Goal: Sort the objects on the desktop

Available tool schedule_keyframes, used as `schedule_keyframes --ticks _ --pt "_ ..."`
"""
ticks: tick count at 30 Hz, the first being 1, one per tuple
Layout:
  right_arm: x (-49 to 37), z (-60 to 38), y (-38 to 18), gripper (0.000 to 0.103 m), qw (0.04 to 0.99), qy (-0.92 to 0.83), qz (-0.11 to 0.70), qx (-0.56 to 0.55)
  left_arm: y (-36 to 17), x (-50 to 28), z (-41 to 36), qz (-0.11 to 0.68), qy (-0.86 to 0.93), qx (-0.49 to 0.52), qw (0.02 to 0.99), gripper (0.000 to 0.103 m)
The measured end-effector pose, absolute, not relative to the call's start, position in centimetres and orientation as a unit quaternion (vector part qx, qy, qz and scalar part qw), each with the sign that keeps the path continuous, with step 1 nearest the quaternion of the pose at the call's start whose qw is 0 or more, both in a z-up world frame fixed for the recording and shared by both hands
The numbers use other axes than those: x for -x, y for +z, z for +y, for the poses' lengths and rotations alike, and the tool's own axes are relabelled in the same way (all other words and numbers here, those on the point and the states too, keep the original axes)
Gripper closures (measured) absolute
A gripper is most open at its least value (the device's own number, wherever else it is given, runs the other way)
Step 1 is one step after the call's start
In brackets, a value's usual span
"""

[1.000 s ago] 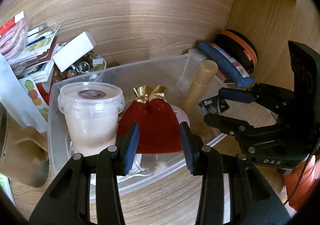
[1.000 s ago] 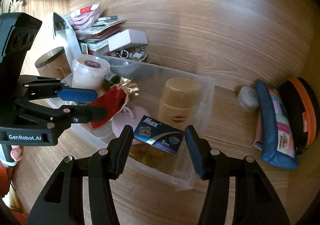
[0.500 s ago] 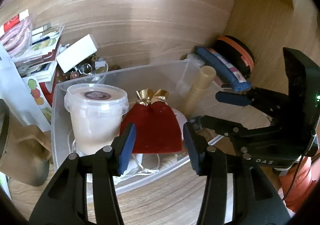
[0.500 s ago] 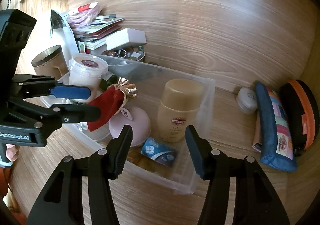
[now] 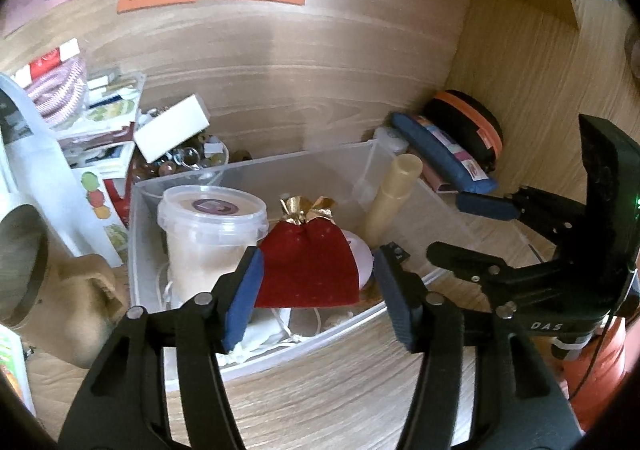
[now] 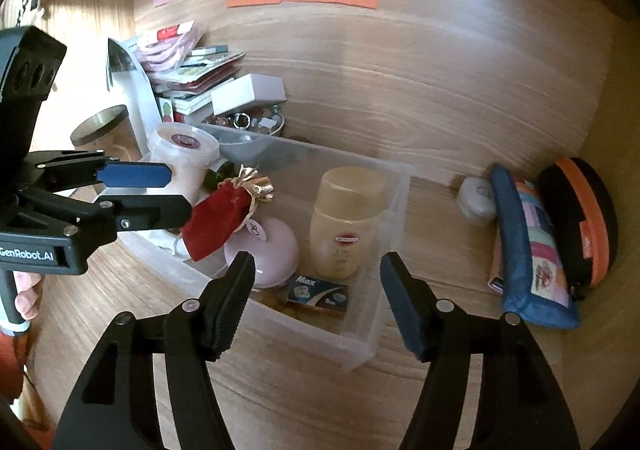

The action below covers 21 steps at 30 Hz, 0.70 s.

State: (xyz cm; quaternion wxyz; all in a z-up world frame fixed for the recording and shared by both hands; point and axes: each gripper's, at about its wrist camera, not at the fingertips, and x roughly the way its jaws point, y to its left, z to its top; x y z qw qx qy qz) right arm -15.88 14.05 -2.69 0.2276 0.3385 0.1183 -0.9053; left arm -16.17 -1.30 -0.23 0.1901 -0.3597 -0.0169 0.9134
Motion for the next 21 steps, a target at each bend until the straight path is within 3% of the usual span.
schedule_keyframes --ticks 4,5,8,10,13,21 --pt "15.1 14.7 -2.1 0.041 0.223 -0.909 0.108 -0.335 0.5 15.1 -1.3 -0.006 0.921 0.346 0.179 0.035" --pt "14.9 14.8 -2.0 0.040 0.222 -0.910 0.105 -0.334 0.7 14.7 -1.4 -0.004 0.924 0.342 0.172 0.028" --pt "14.1 15.1 -1.6 0.027 0.215 -0.915 0.098 -0.327 1.2 13.5 -1.4 0.005 0.931 0.330 0.155 0.027" --pt "13.4 15.4 -1.1 0.026 0.214 -0.919 0.092 -0.319 1.5 12.9 -1.4 0.008 0.934 0.325 0.146 0.024" --pt "12.5 15.8 -0.5 0.024 0.211 -0.923 0.085 -0.311 2.0 11.6 -1.6 0.009 0.941 0.313 0.129 0.007" --pt "9.6 17.4 0.9 0.015 0.201 -0.934 0.054 -0.291 3.9 7.2 -2.0 0.015 0.963 0.261 0.064 0.005"
